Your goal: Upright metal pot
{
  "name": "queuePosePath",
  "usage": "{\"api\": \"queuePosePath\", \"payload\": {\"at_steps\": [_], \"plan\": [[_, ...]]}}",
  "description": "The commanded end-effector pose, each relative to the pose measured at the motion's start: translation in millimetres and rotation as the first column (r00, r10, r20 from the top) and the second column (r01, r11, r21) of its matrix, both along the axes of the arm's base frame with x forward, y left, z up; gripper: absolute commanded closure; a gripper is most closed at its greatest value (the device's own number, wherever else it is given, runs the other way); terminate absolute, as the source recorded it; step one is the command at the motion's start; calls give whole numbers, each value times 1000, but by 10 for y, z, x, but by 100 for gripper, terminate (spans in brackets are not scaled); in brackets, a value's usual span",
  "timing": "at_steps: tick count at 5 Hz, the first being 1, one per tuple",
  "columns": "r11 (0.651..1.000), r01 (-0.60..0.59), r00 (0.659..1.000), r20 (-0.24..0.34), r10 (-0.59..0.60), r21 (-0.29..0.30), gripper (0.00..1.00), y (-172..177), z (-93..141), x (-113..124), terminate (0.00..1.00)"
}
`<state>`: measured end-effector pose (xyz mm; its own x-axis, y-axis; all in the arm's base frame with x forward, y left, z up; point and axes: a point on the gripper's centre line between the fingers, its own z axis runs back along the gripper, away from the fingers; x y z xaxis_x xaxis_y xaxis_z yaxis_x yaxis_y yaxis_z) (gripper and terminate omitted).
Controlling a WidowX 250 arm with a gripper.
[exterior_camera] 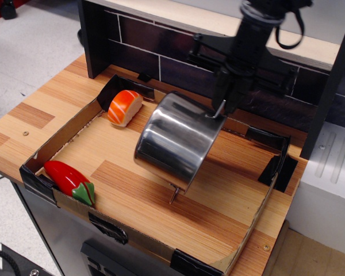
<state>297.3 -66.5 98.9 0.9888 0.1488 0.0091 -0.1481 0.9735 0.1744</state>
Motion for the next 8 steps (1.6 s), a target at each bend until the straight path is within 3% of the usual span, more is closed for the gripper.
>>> {"api": "queuePosePath", "payload": {"at_steps": [1, 2, 3, 4, 6, 7, 8], "plan": [[953, 45, 995, 102, -15, -300, 100, 37, 346, -13, 0], [883, 72, 995, 99, -29, -464, 100, 91, 397, -1, 0], [784, 88, 996, 27, -90, -614, 100, 171, 369, 13, 0], [720, 88, 987, -36, -155, -688, 100, 255, 257, 6, 0], [659, 131, 956, -81, -282, -741, 100, 306, -30, -26, 0], [643, 120, 946, -110, -306, -757, 100, 375, -103, -40, 0], [648, 118, 948, -109, -299, -753, 100, 501, -131, -46, 0]]}}
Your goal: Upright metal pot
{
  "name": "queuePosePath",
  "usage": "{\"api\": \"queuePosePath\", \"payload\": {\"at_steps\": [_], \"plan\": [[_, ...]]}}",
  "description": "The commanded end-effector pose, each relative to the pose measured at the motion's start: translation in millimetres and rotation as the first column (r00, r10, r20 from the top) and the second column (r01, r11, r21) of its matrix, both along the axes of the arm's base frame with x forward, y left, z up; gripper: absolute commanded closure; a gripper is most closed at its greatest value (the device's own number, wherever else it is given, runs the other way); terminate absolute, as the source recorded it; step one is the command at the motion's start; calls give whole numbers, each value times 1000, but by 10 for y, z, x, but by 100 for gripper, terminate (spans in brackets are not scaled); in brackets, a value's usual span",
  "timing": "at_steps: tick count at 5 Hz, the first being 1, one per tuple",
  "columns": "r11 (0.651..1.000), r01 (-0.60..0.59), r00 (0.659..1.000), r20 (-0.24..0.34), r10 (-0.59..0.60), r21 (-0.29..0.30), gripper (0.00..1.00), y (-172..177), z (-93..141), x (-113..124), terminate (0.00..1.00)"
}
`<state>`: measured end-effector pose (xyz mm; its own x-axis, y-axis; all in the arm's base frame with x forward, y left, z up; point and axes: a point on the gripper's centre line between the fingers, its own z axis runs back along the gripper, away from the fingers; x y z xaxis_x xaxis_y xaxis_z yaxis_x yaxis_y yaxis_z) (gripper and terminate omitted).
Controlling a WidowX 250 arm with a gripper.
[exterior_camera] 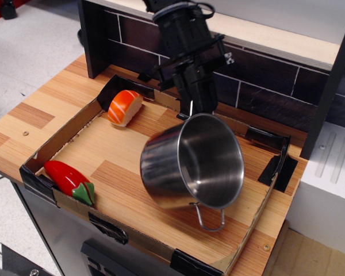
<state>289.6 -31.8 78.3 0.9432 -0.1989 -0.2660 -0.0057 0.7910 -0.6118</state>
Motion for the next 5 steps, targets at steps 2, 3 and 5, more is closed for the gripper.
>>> {"api": "queuePosePath", "payload": {"at_steps": [2, 3, 5], "plan": [[946, -62, 962, 271, -27, 317, 0, 293, 46, -67, 0], [899, -112, 934, 354, -50, 424, 0, 342, 54, -139, 0], [869, -136, 914, 399, -75, 475, 0, 314, 66, -256, 0]]}}
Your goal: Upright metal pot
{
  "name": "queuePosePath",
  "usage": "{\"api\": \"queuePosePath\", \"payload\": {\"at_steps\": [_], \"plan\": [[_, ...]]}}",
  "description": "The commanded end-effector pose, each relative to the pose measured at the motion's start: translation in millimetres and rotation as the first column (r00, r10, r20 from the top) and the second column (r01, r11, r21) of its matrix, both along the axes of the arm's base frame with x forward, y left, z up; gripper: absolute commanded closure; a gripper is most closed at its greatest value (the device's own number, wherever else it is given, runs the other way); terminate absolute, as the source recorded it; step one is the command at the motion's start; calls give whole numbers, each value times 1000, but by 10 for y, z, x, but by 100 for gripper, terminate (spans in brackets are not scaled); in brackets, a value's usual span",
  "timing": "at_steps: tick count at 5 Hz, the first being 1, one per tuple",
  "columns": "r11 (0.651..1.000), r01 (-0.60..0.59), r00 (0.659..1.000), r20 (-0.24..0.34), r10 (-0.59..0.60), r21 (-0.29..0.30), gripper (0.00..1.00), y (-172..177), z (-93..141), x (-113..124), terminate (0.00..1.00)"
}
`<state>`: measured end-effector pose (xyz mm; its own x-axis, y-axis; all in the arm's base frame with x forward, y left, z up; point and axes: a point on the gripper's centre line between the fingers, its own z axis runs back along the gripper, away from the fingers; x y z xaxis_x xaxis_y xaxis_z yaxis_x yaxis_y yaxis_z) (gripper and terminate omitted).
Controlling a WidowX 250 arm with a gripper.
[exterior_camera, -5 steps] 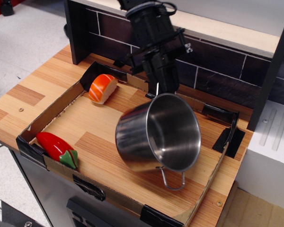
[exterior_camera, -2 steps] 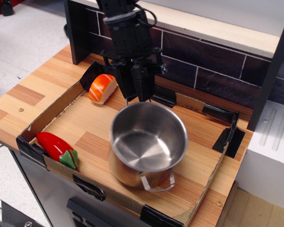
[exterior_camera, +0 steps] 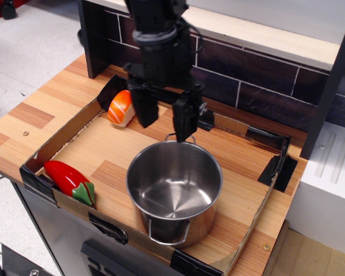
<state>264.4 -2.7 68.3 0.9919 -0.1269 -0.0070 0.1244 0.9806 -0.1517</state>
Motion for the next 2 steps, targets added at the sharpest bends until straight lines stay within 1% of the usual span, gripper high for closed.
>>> {"api": "queuePosePath", "payload": {"at_steps": [1, 2], "plan": [[984, -136, 983, 142, 119, 117, 0, -21, 477, 2, 0], [967, -221, 971, 119, 206, 125, 0, -125, 881, 14, 100]]}}
